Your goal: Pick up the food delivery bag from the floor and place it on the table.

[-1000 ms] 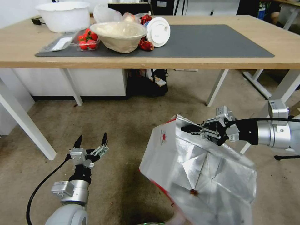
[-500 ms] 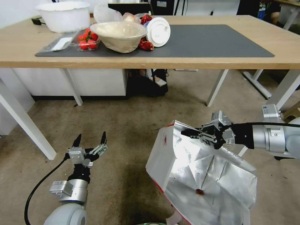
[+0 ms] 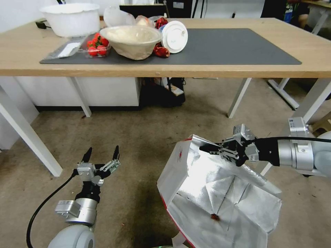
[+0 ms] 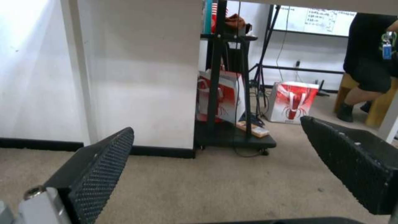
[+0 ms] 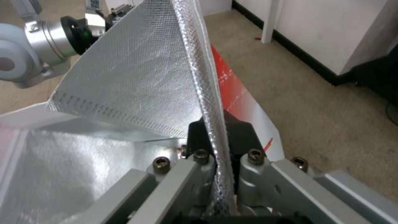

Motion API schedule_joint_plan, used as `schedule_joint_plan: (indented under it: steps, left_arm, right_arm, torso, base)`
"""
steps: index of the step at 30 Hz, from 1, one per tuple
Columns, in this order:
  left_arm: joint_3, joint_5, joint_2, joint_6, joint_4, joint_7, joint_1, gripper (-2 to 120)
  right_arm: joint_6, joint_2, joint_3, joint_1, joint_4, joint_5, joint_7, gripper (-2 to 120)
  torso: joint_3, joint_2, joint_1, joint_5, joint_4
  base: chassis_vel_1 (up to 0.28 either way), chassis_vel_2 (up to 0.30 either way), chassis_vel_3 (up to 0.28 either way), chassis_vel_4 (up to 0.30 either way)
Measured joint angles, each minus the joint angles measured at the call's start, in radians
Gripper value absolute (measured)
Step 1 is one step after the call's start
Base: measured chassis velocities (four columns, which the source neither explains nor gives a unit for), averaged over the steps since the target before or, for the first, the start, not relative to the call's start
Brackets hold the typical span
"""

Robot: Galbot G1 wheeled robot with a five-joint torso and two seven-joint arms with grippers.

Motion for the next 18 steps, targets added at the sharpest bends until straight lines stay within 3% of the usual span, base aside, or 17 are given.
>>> schedule_joint_plan:
  steps: [18]
  left_arm:
    - [-0.004, -0.003, 0.001, 0.017, -0.011, -0.003, -0.001, 100]
  right_arm:
    - [0.0, -0.009, -0.001, -0.006, 0.001, 0.01, -0.007, 0]
  torso:
    - [0.069, 0.077, 0.009, 0.0, -0.0001]
  base:
    - [0.0, 0.0, 0.0, 0.0]
